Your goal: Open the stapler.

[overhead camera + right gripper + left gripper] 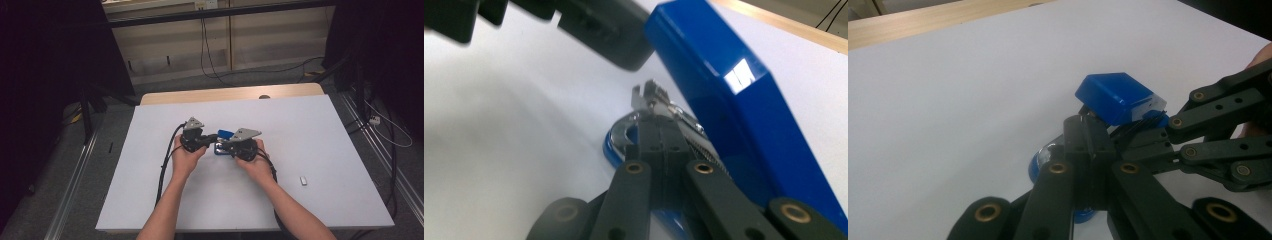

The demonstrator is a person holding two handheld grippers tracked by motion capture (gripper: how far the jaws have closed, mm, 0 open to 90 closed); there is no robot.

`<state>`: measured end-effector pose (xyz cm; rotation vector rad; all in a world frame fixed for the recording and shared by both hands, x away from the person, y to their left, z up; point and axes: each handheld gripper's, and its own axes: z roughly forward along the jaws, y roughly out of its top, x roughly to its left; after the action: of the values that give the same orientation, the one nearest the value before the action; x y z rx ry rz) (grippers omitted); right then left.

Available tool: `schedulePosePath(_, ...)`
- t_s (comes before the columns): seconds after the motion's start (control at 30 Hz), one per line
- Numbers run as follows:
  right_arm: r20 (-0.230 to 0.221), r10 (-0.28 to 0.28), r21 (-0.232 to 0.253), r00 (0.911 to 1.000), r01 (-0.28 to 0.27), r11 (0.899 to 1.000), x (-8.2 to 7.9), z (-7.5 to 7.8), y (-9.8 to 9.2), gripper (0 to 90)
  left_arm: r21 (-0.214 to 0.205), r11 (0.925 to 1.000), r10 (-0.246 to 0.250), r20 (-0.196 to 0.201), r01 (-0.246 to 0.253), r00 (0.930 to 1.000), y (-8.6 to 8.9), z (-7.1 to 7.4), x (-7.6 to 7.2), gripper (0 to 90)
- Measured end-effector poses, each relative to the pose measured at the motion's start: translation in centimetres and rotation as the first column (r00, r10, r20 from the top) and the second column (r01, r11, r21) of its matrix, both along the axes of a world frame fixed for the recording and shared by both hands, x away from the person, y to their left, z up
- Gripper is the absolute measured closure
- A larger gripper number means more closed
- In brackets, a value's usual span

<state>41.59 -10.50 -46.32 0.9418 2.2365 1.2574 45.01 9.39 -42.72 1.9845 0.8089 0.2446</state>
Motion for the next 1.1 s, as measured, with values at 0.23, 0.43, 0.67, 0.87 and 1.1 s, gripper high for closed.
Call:
schedulePosePath(0.23,0.029,-0.038,0.033,0.9988,0.037,0.999,0.1,0.4,0.5,90.0,0.004,1.0000,-0.001,0.000,0.001,1.0000,0.0,0.0,0.1,90.0)
schedulePosePath(0.43,0.047,-0.060,0.037,0.9971,0.058,0.998,-0.1,0.3,0.8,90.0,-0.001,1.0000,0.001,0.004,-0.001,1.0000,0.0,-0.1,0.1,90.0)
schedulePosePath(0.67,0.068,-0.070,0.015,0.9953,0.069,0.998,-0.3,0.3,1.1,90.0,0.010,0.9999,0.009,0.001,-0.009,1.0000,0.0,-0.5,0.3,90.0)
schedulePosePath(0.87,0.070,-0.085,0.033,0.9940,0.082,0.996,-0.4,0.2,0.9,90.0,0.008,0.9999,0.009,-0.017,-0.009,0.9998,-0.1,-1.1,0.4,90.0)
schedulePosePath(1.1,0.081,-0.091,0.034,0.9925,0.088,0.996,-0.4,0.4,0.7,90.0,0.009,1.0000,0.004,-0.007,-0.004,1.0000,-0.3,-1.4,0.5,90.0)
